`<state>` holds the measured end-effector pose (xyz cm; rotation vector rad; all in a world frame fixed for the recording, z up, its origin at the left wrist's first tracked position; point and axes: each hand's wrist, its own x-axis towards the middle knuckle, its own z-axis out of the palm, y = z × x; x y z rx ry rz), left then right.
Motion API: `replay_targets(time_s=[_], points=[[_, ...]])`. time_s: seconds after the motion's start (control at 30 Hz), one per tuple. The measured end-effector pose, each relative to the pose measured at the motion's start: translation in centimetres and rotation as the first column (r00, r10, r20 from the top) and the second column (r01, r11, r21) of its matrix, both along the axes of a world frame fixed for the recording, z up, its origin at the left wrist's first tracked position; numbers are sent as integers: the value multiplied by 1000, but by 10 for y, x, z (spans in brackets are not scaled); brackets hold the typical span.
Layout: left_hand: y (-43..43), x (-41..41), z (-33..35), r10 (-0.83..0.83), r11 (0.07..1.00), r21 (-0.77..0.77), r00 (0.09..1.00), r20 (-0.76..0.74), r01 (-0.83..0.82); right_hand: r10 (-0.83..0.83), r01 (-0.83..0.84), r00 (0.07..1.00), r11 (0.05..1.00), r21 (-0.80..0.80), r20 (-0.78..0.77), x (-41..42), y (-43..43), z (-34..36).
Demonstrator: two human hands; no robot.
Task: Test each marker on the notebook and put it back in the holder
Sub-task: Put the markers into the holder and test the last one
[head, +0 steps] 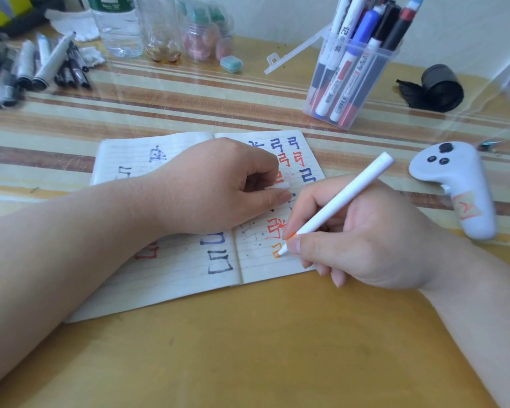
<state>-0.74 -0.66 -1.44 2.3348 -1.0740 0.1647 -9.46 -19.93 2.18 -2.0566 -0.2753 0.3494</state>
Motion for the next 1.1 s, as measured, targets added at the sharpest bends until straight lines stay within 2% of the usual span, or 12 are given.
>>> replay_targets(time_s=[0.27,0.37,0.67,0.83,1.0,1.1], points=[[0,0,-1,8,1000,-8,1000,-15,-8,-136,133,991,985,-109,-16,2,3,-11],[-1,-1,0,6,1000,-8,1000,-14,-6,-125,121,992,982,-143,-19,4,0,-9],[-1,-1,0,15,1000,9,1000,-24,-15,-83,76,995,991,-114,-55,0,5,0],[-1,-1,1,17,1000,12,999,-33,-17,-40,36,997,997,-65,-61,2,1,-6],[0,-2,2,19,1000,16,999,-31,-18,38,-29,997,988,150,-60,5,-5,-3],[-1,-3,2,24,1000,7,999,-26,-24,23,-13,998,984,178,-56,7,-6,-3]])
